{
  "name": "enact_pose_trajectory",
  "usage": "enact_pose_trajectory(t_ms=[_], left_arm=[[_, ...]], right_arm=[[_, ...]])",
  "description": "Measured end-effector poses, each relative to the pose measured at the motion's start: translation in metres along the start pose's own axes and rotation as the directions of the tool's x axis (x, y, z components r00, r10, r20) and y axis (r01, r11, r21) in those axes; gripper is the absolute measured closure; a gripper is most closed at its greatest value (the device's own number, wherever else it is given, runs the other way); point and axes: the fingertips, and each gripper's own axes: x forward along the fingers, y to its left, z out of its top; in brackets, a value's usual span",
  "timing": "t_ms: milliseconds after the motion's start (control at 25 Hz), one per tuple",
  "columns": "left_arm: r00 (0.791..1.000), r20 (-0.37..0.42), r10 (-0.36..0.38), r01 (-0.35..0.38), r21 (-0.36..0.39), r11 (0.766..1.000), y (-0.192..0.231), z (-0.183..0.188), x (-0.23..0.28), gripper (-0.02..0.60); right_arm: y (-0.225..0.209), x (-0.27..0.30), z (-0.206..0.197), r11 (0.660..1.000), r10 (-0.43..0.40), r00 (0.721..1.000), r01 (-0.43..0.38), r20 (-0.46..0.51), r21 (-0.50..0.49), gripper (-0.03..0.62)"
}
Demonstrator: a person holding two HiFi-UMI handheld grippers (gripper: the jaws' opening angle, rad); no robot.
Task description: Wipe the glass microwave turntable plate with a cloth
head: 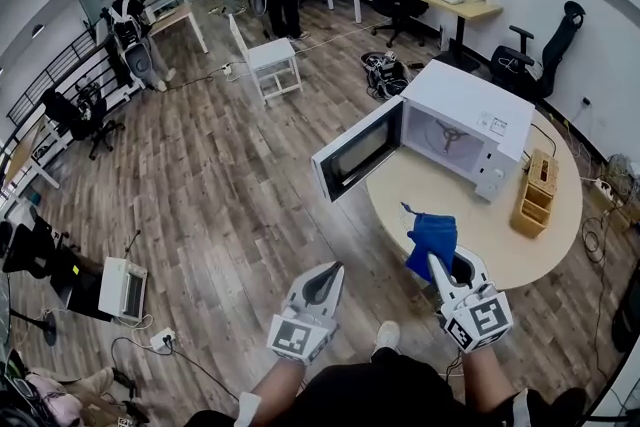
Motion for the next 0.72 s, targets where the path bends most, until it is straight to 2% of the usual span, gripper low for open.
enact_pose_trajectory(t_ms=[120, 400, 520, 720], left_arm=[[1.0, -0.012, -0.014, 0.014, -0.009, 1.0, 0.003, 0.003, 0.027, 0.575], [1.0, -0.018, -0.013, 0.014, 0.023, 1.0, 0.016, 0.002, 0.084, 0.575], [1.0, -0.03, 0.003, -0.002, 0.041, 0.999, 0.019, 0.003, 0.105, 0.575], [0.999, -0.038, -0.011, 0.012, 0.021, 1.0, 0.026, -0.001, 0.133, 0.575]], right_arm=[[-0.027, 0.015, 0.002, 1.0, -0.006, 1.0, 0.006, 0.0, 0.005, 0.536], [-0.08, 0.049, 0.0, 1.0, 0.014, 1.0, -0.014, 0.0, 0.014, 0.536], [-0.096, 0.061, -0.001, 1.0, 0.026, 1.0, -0.026, -0.007, 0.01, 0.534], [-0.114, 0.079, -0.005, 1.0, 0.023, 1.0, -0.023, -0.02, 0.015, 0.534]])
